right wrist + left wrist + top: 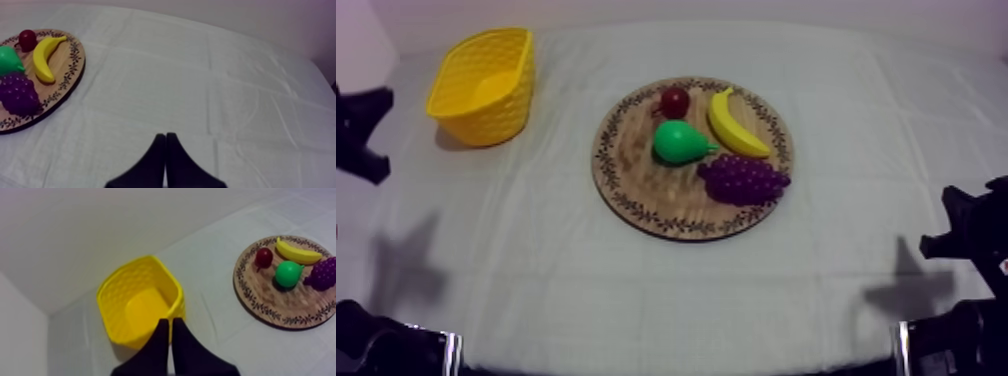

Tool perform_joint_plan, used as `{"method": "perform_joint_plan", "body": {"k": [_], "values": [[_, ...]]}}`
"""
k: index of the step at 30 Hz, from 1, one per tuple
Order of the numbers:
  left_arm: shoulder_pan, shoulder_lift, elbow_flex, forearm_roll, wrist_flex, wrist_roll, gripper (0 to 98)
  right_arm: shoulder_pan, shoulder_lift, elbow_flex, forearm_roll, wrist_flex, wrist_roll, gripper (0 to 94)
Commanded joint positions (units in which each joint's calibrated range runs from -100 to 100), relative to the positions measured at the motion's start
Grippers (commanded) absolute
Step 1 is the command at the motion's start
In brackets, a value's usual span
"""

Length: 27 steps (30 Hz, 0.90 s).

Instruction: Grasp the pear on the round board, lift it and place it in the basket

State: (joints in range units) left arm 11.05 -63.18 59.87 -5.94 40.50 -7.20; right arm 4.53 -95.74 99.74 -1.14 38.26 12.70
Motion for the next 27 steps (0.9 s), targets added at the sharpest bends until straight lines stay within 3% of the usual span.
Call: {"method": "perform_joint_plan", "body": {"k": [1, 8, 12, 20, 27], "values": [[2.2, 8.15, -10.94, -0.72, 0.22, -0.1, 0.1, -0.01, -0.02, 0.04, 0.0, -0.03, 0.01, 0.3], [11.44, 21.91, -26.53, -7.52, 7.66, 4.85, 0.1, -0.01, -0.02, 0.04, 0.0, -0.03, 0.02, 0.3], [15.83, 30.05, -32.9, -10.13, 10.12, 6.75, 0.2, -0.01, -0.02, 0.04, 0.0, -0.03, 0.02, 0.3], [20.04, 44.24, -37.64, -10.66, 10.85, 7.58, 0.3, -0.01, -0.02, 0.04, 0.0, -0.03, 0.02, 0.3], [21.61, 51.96, -33.87, -9.64, 6.76, 8.13, 0.7, -0.01, -0.02, 0.04, 0.0, -0.03, 0.02, 0.3]]}}
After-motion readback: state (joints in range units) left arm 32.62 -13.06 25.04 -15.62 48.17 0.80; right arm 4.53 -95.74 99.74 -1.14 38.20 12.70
